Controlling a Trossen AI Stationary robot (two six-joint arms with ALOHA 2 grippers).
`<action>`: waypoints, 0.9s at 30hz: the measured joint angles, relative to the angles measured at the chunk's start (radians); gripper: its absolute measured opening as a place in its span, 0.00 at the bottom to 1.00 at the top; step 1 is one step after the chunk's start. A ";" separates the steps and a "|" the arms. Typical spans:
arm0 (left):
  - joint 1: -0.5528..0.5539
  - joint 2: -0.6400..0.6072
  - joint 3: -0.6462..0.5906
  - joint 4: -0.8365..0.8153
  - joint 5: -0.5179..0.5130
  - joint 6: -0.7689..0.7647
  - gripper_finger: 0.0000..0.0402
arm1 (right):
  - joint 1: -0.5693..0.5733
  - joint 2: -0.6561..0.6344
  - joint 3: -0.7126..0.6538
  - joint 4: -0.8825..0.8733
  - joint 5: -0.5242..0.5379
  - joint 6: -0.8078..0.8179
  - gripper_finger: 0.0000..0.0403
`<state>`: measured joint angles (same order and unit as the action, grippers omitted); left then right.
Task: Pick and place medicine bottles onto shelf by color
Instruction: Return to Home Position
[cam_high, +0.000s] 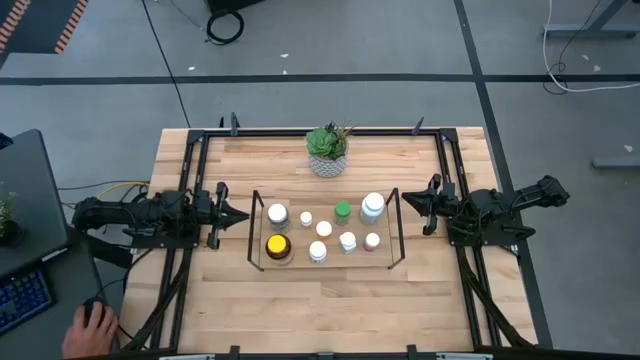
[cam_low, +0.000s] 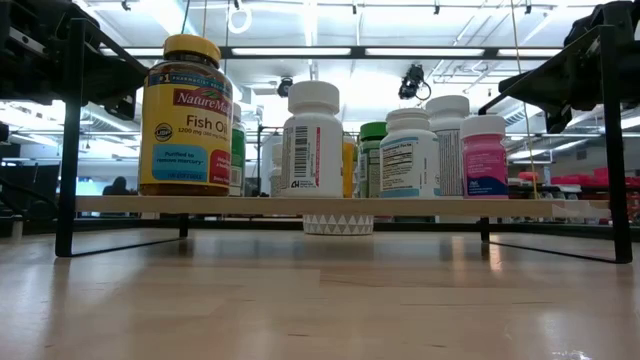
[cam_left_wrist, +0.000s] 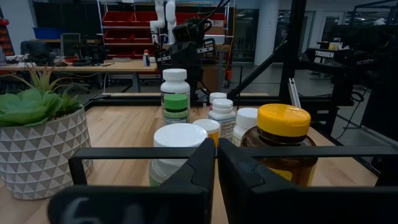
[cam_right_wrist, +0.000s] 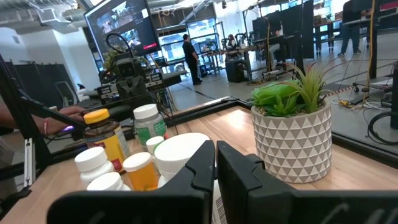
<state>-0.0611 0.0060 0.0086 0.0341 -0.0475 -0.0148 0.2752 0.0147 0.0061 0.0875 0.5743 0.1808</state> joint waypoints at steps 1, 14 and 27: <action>0.000 0.000 0.000 0.000 0.000 0.000 0.06 | 0.000 0.000 0.000 0.000 0.000 0.000 0.06; 0.000 0.000 0.000 0.000 0.000 0.000 0.08 | 0.000 0.000 0.000 0.000 0.000 0.000 0.06; 0.000 0.000 0.000 0.000 0.000 0.000 0.08 | 0.000 0.000 0.000 0.000 0.000 0.000 0.06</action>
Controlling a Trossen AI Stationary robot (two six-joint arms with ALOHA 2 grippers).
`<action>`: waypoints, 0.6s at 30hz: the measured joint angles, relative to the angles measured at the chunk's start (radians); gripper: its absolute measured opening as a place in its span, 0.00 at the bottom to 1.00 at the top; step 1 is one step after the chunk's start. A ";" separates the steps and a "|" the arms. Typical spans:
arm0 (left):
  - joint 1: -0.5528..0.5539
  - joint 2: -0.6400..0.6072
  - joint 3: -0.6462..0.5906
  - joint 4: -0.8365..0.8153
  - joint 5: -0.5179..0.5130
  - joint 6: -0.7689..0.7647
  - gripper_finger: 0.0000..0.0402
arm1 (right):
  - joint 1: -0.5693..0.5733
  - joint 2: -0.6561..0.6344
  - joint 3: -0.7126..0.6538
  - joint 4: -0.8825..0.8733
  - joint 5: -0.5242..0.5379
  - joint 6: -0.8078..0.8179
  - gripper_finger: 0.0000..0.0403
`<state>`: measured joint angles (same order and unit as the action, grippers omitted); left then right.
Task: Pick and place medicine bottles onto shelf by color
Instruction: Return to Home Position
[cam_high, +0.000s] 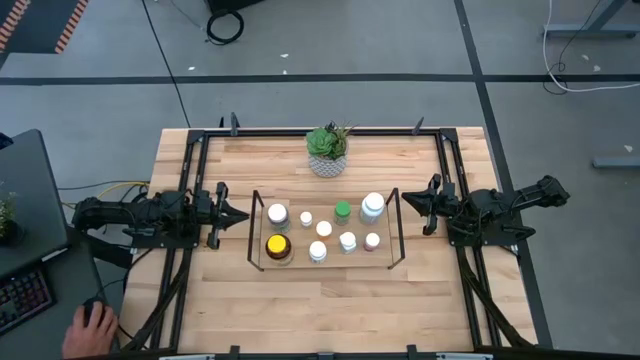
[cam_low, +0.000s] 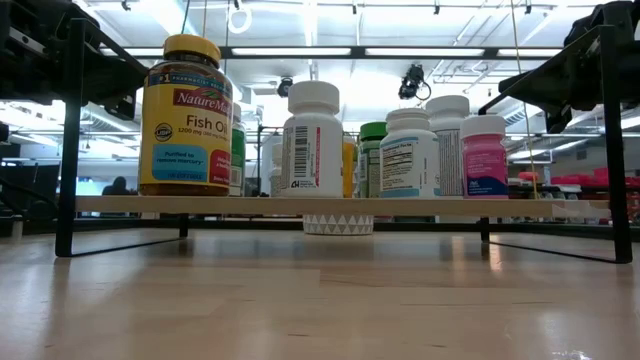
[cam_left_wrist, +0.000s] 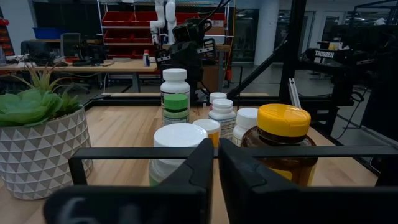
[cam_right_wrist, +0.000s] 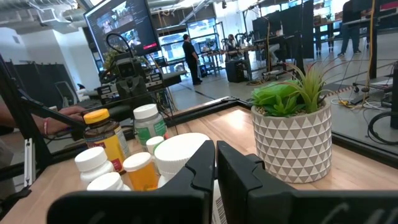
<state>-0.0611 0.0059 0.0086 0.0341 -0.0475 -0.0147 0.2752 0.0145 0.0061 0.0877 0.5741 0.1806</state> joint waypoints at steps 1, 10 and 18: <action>0.000 0.000 0.000 0.000 0.000 0.000 0.08 | 0.000 0.000 0.000 0.000 0.000 0.000 0.06; 0.000 0.000 0.000 0.000 0.000 0.000 0.07 | 0.000 0.000 0.000 0.000 0.000 0.000 0.06; 0.000 0.000 0.000 0.000 0.000 0.000 0.07 | 0.000 0.000 0.000 0.000 0.000 0.000 0.06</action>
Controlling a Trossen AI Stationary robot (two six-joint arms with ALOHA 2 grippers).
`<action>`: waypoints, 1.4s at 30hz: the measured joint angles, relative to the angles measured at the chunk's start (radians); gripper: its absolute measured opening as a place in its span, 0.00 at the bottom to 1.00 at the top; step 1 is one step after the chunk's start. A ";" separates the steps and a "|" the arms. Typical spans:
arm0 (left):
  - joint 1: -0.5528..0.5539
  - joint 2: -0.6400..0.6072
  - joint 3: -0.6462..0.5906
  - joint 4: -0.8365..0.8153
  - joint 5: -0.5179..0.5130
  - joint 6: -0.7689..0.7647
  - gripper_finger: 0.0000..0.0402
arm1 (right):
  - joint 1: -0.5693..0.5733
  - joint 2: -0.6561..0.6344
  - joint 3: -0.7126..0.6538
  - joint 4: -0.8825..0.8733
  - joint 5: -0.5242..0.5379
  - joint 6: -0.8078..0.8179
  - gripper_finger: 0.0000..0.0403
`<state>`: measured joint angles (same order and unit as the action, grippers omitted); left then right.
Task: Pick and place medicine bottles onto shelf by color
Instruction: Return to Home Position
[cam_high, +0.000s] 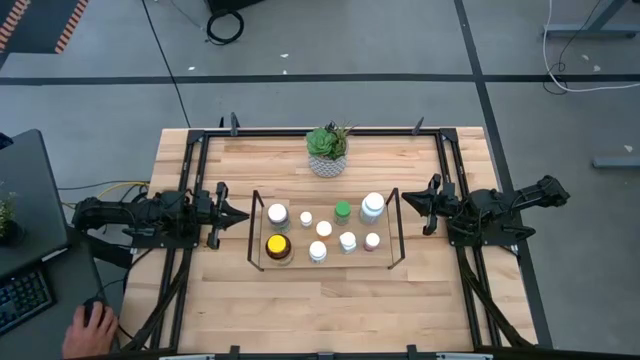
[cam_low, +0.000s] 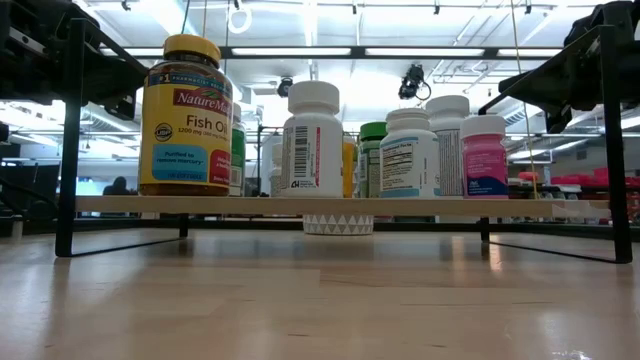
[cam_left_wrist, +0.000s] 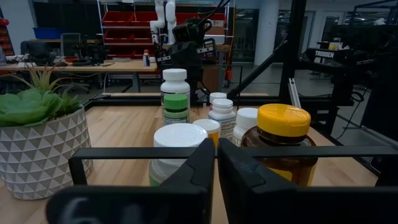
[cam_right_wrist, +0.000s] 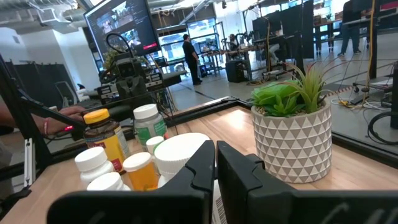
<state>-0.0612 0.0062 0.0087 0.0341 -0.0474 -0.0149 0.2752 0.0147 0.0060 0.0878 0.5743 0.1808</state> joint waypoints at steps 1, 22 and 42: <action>0.000 0.000 0.000 0.000 0.000 0.000 0.07 | 0.000 0.000 0.000 0.000 0.000 0.000 0.06; 0.000 0.000 0.000 0.000 0.000 0.000 0.07 | 0.000 0.000 0.000 0.000 0.000 0.000 0.06; 0.000 0.000 0.000 0.000 0.000 0.000 0.08 | 0.000 0.000 0.000 0.000 0.000 0.000 0.06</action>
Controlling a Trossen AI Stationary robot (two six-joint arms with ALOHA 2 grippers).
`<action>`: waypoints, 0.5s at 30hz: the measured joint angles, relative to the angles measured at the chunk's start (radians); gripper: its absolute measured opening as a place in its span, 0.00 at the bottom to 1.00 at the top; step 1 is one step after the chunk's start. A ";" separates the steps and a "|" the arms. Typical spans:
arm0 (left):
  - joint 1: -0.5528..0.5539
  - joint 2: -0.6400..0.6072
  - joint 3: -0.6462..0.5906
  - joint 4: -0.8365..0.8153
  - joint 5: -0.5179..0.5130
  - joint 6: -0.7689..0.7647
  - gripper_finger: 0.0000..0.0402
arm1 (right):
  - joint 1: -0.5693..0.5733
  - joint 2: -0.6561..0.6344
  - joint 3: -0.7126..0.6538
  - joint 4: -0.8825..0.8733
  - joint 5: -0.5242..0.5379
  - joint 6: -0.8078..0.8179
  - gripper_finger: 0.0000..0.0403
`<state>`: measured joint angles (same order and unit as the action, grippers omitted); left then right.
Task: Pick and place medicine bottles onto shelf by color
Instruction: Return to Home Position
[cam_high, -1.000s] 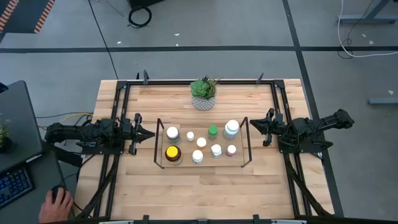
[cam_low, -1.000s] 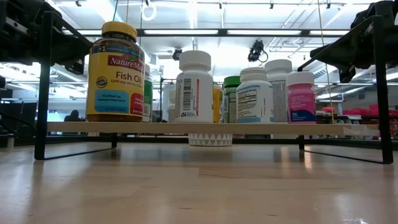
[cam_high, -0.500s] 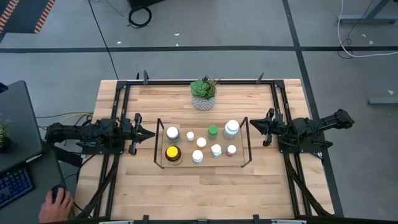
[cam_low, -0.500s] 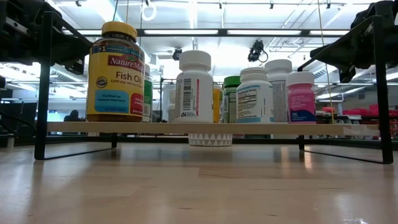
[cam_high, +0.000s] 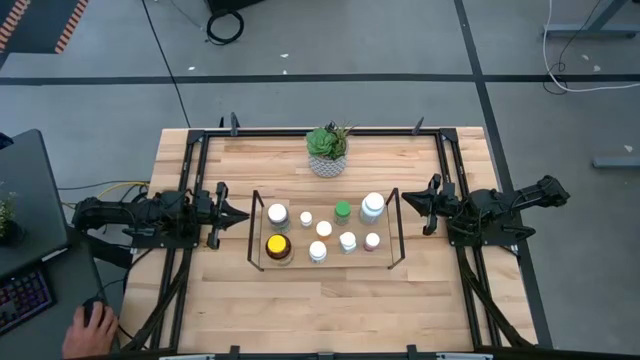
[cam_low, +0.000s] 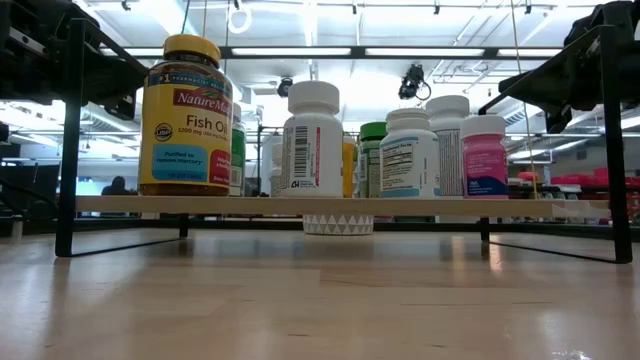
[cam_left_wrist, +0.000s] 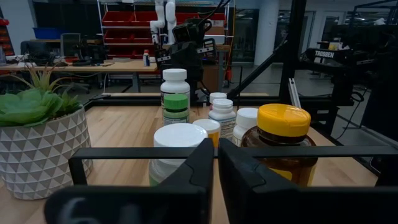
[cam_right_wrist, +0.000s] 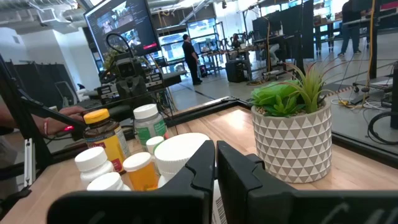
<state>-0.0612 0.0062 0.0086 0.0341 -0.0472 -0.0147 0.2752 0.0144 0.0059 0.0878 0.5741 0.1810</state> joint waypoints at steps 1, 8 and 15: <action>0.000 0.000 0.000 0.000 0.000 0.000 0.08 | 0.000 0.000 0.000 0.000 0.000 0.000 0.06; 0.000 0.000 0.000 0.000 0.000 0.000 0.08 | 0.000 0.000 0.000 0.000 0.000 0.000 0.06; 0.000 0.000 0.000 0.000 0.000 0.000 0.06 | 0.000 0.000 0.000 0.000 0.000 0.000 0.06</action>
<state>-0.0609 0.0060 0.0087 0.0341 -0.0474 -0.0147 0.2752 0.0146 0.0059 0.0875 0.5743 0.1809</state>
